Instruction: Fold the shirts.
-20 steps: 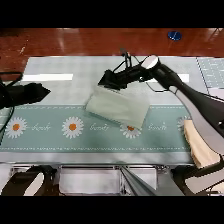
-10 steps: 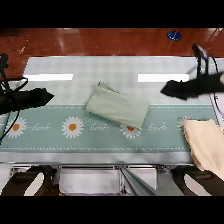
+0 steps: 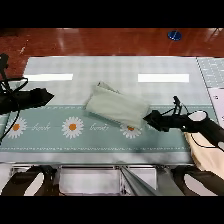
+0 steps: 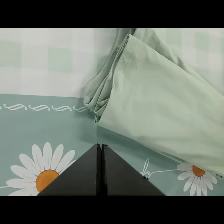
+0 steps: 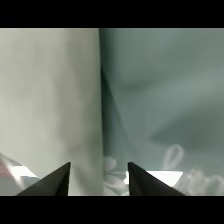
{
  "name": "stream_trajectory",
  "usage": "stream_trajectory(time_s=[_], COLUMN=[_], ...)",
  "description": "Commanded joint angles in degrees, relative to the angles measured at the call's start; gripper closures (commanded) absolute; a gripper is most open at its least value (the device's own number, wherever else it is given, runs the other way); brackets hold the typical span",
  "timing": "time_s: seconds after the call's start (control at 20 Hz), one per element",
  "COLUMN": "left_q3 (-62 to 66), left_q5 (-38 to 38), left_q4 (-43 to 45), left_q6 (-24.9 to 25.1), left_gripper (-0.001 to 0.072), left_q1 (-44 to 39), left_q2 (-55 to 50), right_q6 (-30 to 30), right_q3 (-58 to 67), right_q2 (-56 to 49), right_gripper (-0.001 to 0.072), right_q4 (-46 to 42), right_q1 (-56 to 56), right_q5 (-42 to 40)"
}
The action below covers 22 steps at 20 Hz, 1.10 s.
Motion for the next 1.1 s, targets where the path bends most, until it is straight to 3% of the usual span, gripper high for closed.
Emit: stream_trajectory(time_s=[0.0, 0.1, 0.2, 0.3, 0.35, 0.9, 1.05], left_q3=[-0.02, -0.02, -0.02, -0.02, -0.02, -0.02, -0.02], left_q5=[0.0, 0.0, 0.0, 0.0, -0.02, 0.0, 0.0], left_q4=[0.0, 0.0, 0.0, 0.0, 0.0, 0.0, 0.0], left_q6=[0.02, 0.0, 0.0, 0.0, 0.0, 0.02, 0.02], left_gripper=[0.0689, 0.0689, 0.0689, 0.0689, 0.0689, 0.0689, 0.0689], left_q1=[0.02, 0.02, 0.02, 0.02, 0.02, 0.02, 0.02], left_q2=[0.0, 0.0, 0.0, 0.0, 0.0, 0.0, 0.02], right_q6=[-13.49, -13.49, -13.44, -13.46, -13.42, 10.91, 13.86], right_q3=[3.28, 7.76, 13.07, 19.26, 22.71, 73.44, 81.92], right_q2=[-11.02, -15.45, -18.36, -20.17, -20.41, -20.39, -19.23], right_gripper=[0.0293, 0.0312, 0.0377, 0.0639, 0.0693, 0.0694, 0.0694], right_q4=[14.49, 14.32, 13.66, 11.26, 9.11, -26.16, -28.17], right_q1=[0.52, 3.21, 6.67, 8.9, 9.53, 8.04, 2.47], right_q5=[4.28, 5.22, 5.46, 6.19, 6.86, 29.92, 35.89])
